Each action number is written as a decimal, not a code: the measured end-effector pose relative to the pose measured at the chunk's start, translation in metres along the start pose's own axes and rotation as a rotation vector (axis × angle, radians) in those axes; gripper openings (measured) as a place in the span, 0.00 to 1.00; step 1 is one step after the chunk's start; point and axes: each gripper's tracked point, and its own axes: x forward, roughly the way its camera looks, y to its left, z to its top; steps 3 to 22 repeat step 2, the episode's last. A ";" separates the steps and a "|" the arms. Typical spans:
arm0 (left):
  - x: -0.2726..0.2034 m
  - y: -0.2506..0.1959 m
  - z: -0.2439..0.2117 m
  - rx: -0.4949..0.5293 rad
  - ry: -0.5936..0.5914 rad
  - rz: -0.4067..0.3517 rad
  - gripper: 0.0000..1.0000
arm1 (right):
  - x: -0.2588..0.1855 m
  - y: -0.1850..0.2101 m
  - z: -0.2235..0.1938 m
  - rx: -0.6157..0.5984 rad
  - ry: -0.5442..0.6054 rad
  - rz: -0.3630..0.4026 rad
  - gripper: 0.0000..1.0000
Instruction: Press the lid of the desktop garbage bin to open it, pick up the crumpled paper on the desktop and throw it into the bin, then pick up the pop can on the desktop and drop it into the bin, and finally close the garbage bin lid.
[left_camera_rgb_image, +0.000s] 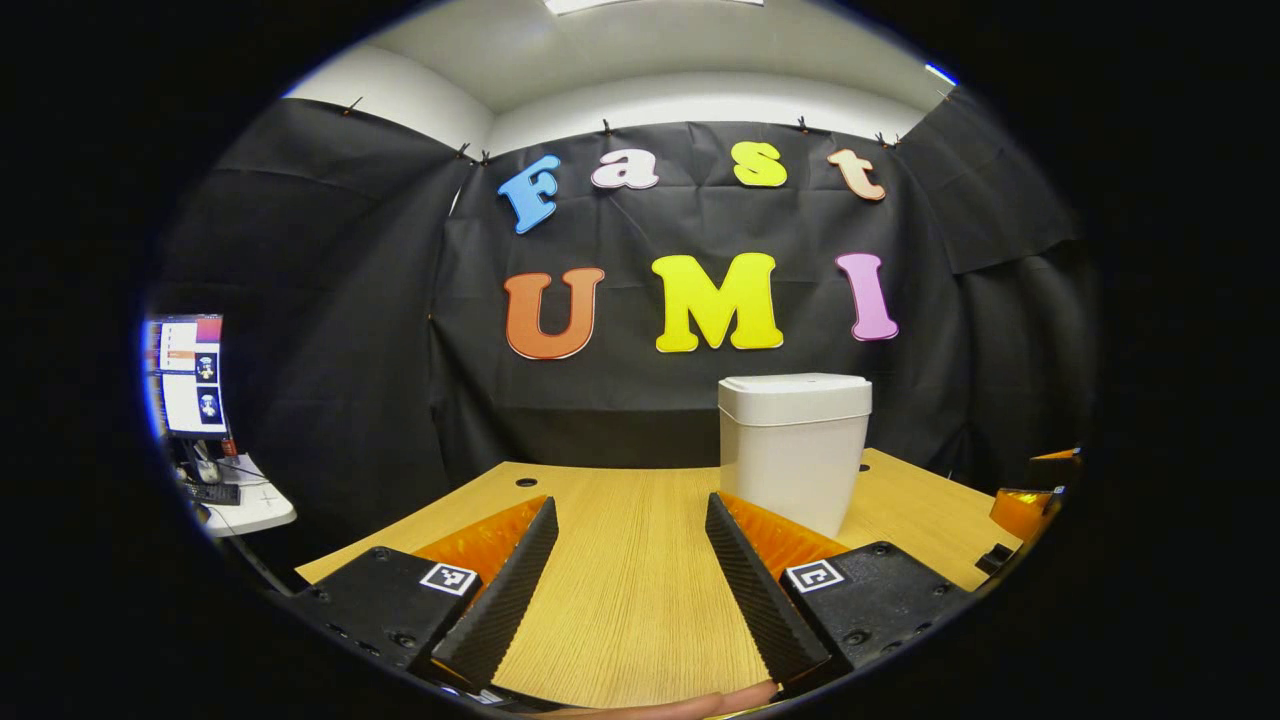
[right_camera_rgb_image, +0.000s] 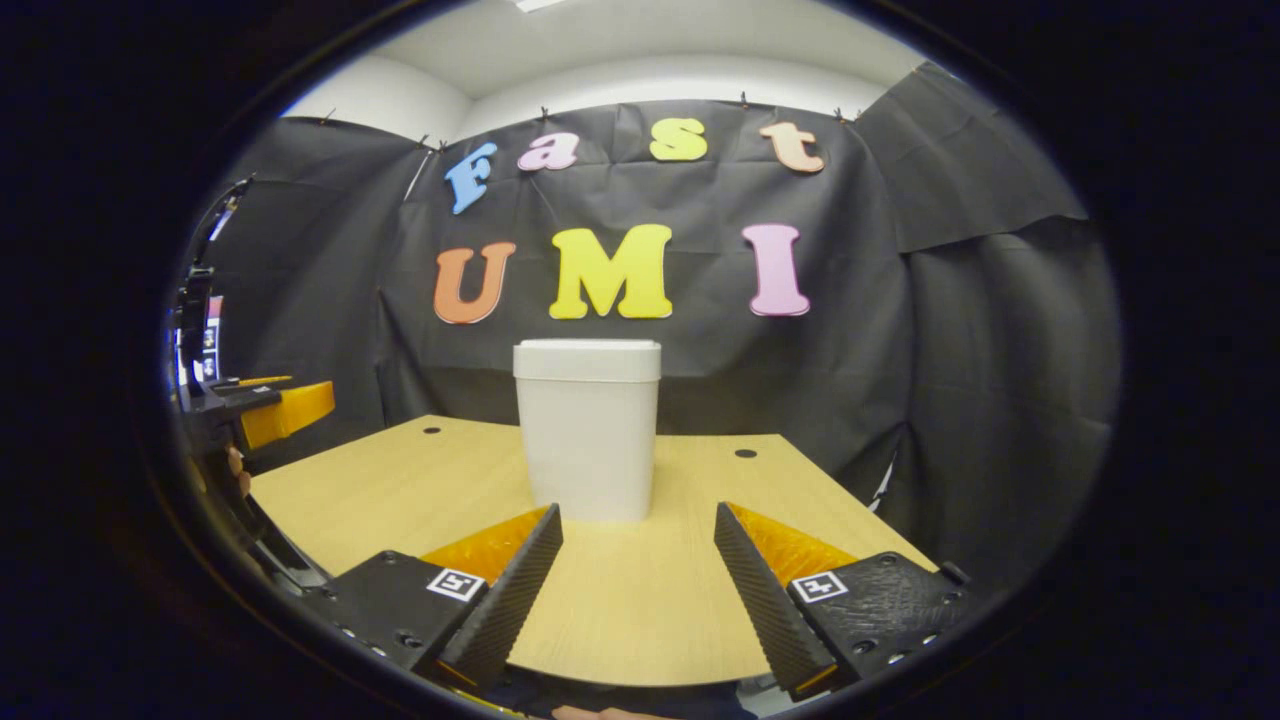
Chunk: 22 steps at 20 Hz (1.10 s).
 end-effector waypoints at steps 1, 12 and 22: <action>0.000 -0.001 0.000 0.001 -0.002 -0.001 0.96 | 0.001 0.000 -0.001 0.000 0.001 0.000 0.95; -0.001 -0.002 0.001 0.002 -0.002 -0.005 0.96 | 0.000 -0.001 -0.003 0.001 0.005 0.001 0.95; -0.001 -0.002 0.001 0.002 -0.002 -0.005 0.96 | 0.000 -0.001 -0.003 0.001 0.005 0.001 0.95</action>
